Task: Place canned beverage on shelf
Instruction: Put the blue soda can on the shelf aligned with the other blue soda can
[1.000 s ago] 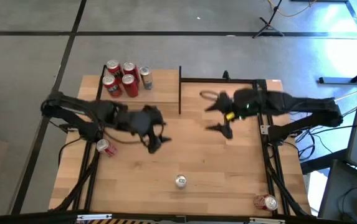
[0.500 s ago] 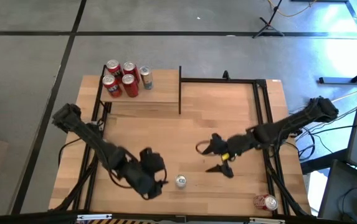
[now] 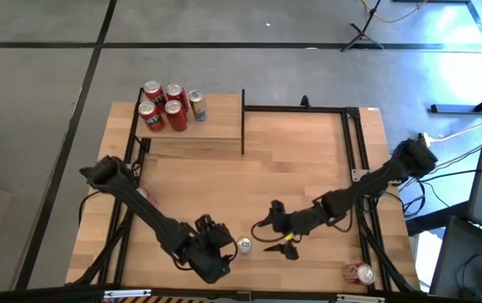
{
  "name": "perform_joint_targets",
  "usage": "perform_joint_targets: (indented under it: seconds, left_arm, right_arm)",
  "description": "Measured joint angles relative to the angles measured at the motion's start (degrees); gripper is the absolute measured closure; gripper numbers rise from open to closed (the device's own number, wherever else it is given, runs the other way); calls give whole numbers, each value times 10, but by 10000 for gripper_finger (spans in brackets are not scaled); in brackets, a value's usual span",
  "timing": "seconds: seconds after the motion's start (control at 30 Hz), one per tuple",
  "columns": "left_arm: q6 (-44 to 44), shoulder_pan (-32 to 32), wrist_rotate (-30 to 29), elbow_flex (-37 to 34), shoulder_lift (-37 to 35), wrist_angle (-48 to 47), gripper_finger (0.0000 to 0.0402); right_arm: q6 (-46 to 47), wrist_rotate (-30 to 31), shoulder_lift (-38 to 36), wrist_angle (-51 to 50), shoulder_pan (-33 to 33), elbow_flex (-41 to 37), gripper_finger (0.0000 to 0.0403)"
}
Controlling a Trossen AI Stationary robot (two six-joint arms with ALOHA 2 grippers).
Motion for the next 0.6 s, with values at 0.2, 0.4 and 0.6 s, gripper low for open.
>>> perform_joint_targets:
  seconds: [0.2, 0.4, 0.6]
  left_arm:
    - [0, 0, -22, 0, 42, 3, 70]
    - [0, 2, -52, 0, 59, 26, 70]
    - [0, 4, -62, 0, 59, 34, 70]
  right_arm:
    - [-40, 1, 73, 120, 2, 1, 40]
    - [-52, 18, 137, 218, 2, 1, 40]
    - [-71, 21, 182, 277, 2, 21, 40]
